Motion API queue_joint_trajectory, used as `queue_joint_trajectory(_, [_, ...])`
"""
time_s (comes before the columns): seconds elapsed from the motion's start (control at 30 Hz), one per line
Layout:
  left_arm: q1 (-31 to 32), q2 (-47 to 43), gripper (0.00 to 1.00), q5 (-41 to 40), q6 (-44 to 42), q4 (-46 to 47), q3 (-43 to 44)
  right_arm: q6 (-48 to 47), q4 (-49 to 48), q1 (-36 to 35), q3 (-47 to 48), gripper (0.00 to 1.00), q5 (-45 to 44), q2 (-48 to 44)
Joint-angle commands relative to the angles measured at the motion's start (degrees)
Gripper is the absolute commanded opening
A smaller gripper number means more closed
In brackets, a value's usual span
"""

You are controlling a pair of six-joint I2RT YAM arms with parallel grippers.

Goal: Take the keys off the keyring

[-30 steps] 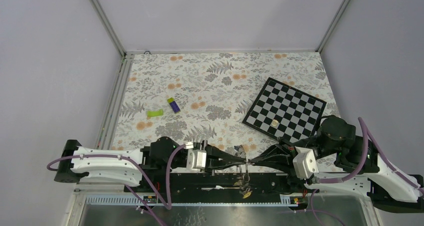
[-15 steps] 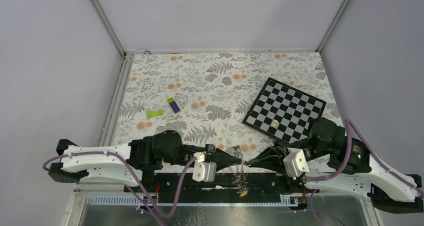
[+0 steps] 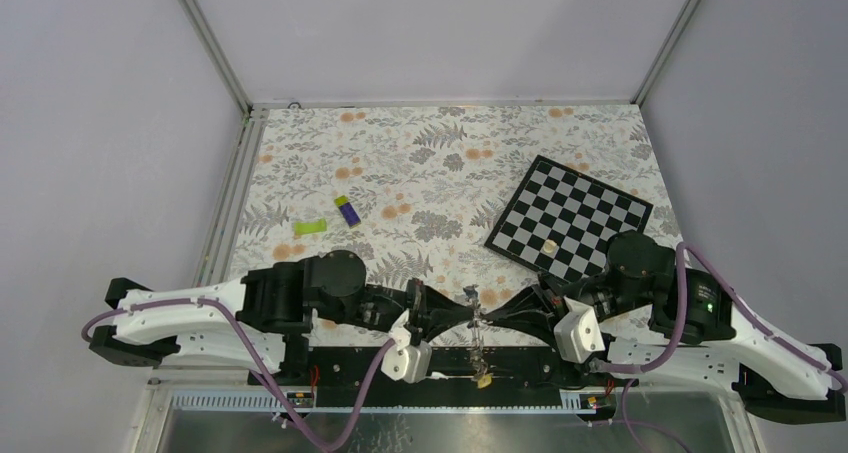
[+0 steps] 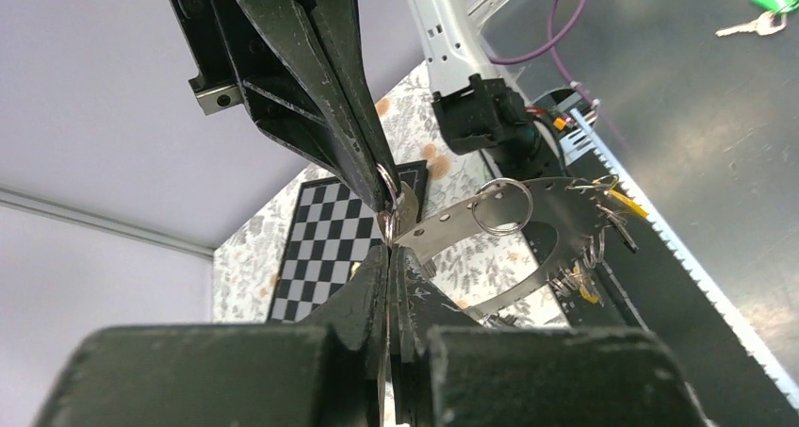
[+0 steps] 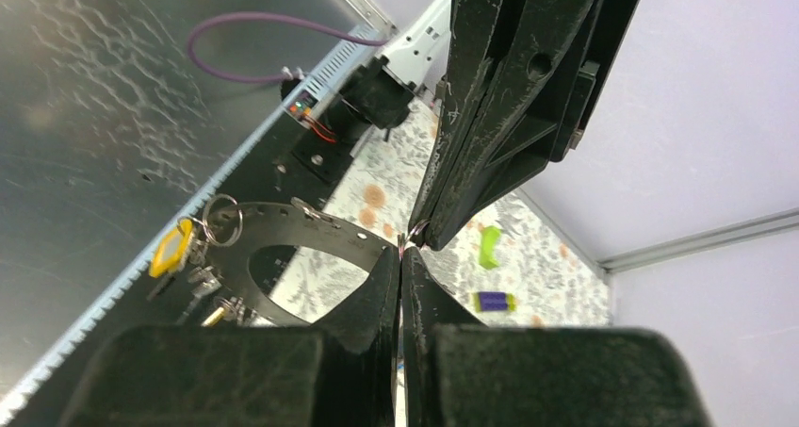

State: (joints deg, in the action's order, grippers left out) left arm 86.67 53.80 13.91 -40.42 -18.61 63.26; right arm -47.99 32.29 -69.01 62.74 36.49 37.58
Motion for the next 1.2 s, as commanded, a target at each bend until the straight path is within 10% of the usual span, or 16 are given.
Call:
queue_joint_trajectory(0.0, [-0.01,0.17,0.0,-0.5,-6.42,-3.99,6.45,-10.88,6.26,-0.12,5.23,0.0,-4.48,0.91])
queue_joint_trajectory(0.57, [-0.01,4.18,0.0,-6.44,-14.32,-9.16,13.5,-27.29,11.97,-0.14,7.8,0.0,-6.44,2.82])
queue_joint_trajectory(1.17, [-0.01,5.53,0.0,-11.1,-0.74,-10.68,15.57,-36.59,6.31,-0.13,-0.24,0.0,-16.46,-0.77])
